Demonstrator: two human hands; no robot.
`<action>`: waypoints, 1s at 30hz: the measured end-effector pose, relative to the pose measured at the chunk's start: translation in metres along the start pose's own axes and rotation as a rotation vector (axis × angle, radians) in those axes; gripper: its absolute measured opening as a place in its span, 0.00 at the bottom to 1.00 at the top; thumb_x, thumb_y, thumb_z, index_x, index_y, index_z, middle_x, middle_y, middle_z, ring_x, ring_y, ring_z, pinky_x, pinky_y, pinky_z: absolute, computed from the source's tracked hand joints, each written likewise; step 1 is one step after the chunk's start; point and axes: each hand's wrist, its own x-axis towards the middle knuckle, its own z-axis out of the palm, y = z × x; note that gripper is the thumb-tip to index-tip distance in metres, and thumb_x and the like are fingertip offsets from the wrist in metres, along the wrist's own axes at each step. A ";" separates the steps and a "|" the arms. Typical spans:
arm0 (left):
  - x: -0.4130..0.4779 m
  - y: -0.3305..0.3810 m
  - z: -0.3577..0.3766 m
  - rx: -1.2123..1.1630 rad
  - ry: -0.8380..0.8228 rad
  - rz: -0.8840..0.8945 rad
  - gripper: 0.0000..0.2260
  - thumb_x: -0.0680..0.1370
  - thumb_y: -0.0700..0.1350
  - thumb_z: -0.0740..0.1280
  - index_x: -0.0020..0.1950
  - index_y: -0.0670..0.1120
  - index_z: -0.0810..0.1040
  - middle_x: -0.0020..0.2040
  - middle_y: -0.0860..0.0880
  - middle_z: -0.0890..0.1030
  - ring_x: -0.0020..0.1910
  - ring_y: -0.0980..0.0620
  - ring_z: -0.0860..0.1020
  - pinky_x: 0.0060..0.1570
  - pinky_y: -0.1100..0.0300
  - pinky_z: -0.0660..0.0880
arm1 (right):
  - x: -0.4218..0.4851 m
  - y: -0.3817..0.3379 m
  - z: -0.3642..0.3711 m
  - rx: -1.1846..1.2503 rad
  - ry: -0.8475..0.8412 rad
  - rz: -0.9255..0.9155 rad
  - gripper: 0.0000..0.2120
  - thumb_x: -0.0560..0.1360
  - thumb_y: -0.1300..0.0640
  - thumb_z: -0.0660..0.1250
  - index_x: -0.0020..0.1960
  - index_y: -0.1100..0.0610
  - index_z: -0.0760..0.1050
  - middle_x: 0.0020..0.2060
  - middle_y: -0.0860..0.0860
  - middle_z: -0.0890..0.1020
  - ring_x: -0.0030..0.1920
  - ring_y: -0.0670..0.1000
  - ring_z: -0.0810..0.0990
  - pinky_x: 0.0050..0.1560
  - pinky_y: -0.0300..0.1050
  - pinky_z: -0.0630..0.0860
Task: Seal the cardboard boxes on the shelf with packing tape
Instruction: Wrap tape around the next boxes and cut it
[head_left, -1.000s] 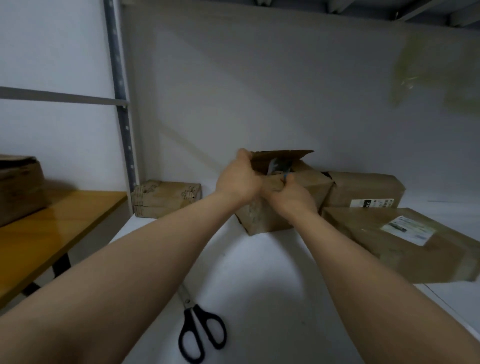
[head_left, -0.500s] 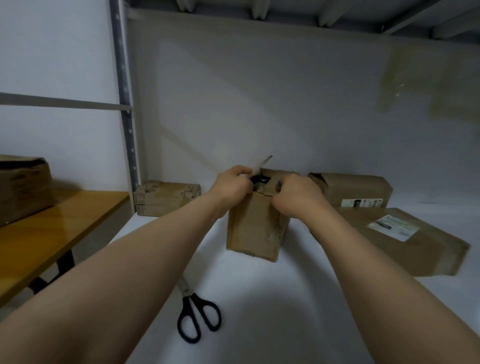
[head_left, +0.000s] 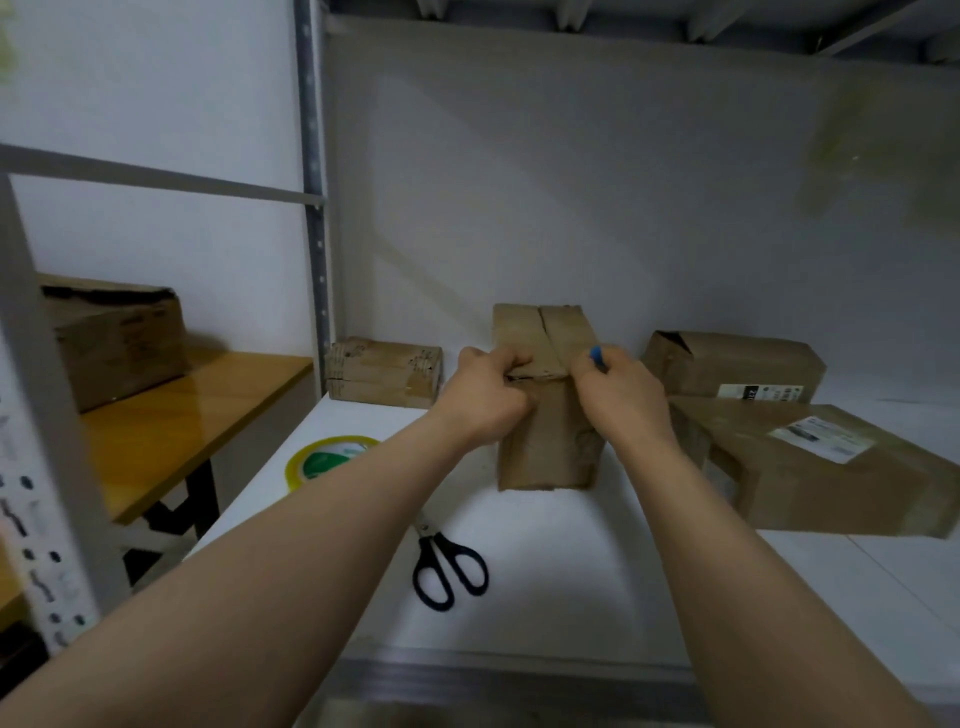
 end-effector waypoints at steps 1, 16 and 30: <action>-0.001 -0.002 -0.001 0.017 0.000 -0.002 0.26 0.77 0.47 0.70 0.74 0.55 0.70 0.66 0.49 0.64 0.59 0.46 0.75 0.65 0.55 0.73 | 0.000 0.000 0.003 0.027 0.004 0.006 0.11 0.81 0.50 0.57 0.52 0.55 0.74 0.41 0.46 0.76 0.41 0.48 0.74 0.37 0.44 0.64; 0.041 -0.018 0.002 -0.137 -0.009 0.058 0.19 0.78 0.39 0.66 0.67 0.55 0.76 0.64 0.51 0.74 0.60 0.49 0.75 0.59 0.54 0.75 | 0.027 0.031 0.009 0.273 0.168 0.046 0.11 0.81 0.44 0.60 0.50 0.48 0.78 0.46 0.45 0.82 0.50 0.52 0.80 0.53 0.52 0.76; 0.059 0.016 -0.007 0.157 -0.021 -0.131 0.49 0.60 0.83 0.61 0.65 0.47 0.72 0.61 0.47 0.78 0.58 0.45 0.77 0.57 0.46 0.76 | 0.078 0.039 0.012 0.565 -0.206 0.255 0.17 0.76 0.52 0.69 0.62 0.51 0.69 0.55 0.49 0.79 0.56 0.49 0.79 0.51 0.52 0.80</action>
